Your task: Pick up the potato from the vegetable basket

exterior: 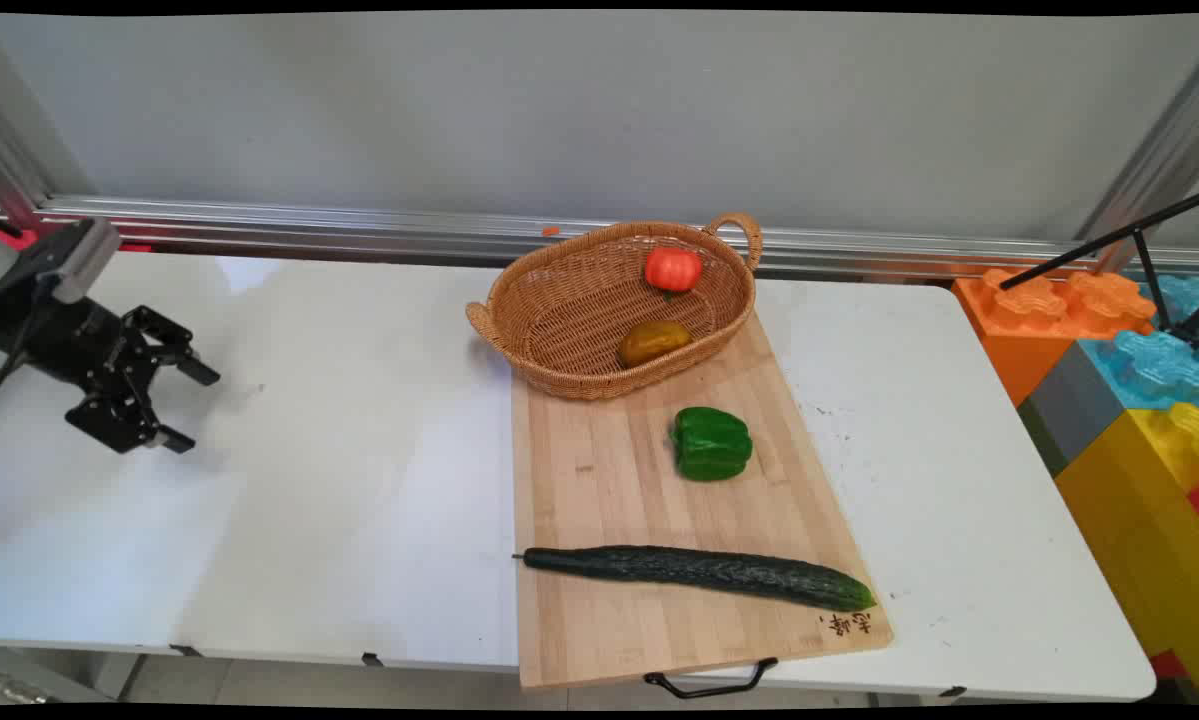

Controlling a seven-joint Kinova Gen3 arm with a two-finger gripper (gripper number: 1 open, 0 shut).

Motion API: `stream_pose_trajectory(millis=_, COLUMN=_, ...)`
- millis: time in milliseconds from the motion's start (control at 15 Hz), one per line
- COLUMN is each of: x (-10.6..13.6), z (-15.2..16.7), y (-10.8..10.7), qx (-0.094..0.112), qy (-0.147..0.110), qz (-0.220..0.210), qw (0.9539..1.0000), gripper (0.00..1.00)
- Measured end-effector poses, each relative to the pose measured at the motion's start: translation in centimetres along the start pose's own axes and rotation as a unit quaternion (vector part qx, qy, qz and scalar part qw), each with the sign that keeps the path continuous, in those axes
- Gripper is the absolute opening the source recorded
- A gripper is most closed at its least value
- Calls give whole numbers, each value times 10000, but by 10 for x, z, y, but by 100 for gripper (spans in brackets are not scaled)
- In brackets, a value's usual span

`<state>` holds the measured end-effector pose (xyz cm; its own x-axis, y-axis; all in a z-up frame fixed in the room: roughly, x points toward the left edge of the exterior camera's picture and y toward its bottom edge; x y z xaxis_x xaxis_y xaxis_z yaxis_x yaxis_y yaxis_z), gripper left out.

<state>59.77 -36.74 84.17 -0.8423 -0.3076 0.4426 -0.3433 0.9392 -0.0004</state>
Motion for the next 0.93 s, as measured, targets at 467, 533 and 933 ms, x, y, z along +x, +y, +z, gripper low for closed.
stream_pose_trajectory(millis=467, x=56, z=-19, y=-17, qx=182, qy=602, qz=60, qw=9980, gripper=100)
stream_pose_trajectory(millis=533, x=71, z=-20, y=-21, qx=218, qy=719, qz=84, qw=9971, gripper=100)
stream_pose_trajectory(millis=933, x=151, z=-13, y=-46, qx=303, qy=1270, qz=268, qw=9911, gripper=100)
